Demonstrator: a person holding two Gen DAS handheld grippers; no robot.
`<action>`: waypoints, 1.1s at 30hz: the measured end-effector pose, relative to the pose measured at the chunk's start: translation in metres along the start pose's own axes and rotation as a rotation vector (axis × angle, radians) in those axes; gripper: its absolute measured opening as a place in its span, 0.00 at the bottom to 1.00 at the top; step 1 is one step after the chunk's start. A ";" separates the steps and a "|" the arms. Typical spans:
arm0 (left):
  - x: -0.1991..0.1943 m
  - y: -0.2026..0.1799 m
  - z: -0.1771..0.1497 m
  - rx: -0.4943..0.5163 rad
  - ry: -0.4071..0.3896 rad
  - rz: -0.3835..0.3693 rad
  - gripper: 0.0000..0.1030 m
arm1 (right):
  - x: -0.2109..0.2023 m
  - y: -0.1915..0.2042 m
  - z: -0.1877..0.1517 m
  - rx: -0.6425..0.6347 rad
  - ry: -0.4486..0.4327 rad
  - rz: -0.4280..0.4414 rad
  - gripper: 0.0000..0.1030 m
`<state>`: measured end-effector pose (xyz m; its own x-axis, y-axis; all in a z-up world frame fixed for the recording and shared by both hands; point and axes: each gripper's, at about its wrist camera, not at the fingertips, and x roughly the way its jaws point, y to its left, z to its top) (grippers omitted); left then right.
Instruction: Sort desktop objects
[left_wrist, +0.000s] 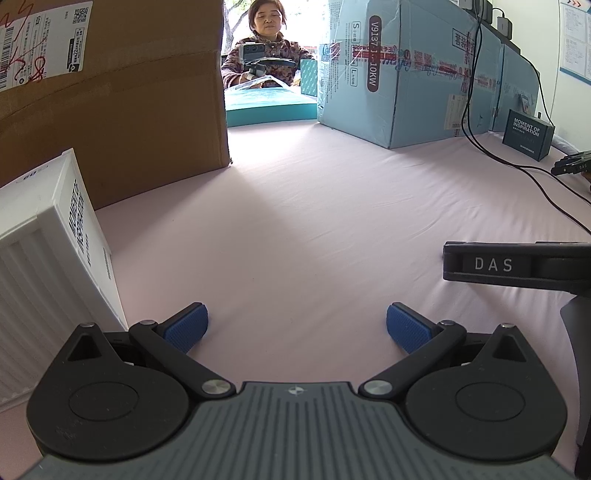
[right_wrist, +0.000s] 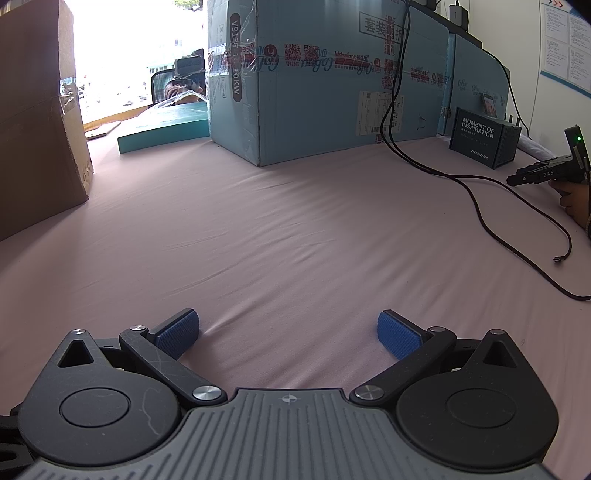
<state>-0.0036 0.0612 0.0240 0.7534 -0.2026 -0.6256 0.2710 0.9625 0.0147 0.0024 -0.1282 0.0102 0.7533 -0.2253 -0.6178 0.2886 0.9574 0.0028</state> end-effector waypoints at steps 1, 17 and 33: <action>0.000 0.001 0.000 0.001 0.000 0.002 1.00 | 0.000 0.000 0.000 0.000 0.000 0.000 1.00; -0.004 0.001 -0.001 -0.001 0.002 0.001 1.00 | 0.000 0.000 0.000 0.000 0.000 0.000 1.00; -0.002 -0.004 -0.002 -0.002 0.002 0.001 1.00 | 0.000 -0.001 0.000 0.001 0.000 0.000 1.00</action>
<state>-0.0072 0.0576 0.0238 0.7525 -0.2015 -0.6270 0.2692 0.9630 0.0137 0.0023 -0.1288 0.0103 0.7536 -0.2250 -0.6176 0.2887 0.9574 0.0035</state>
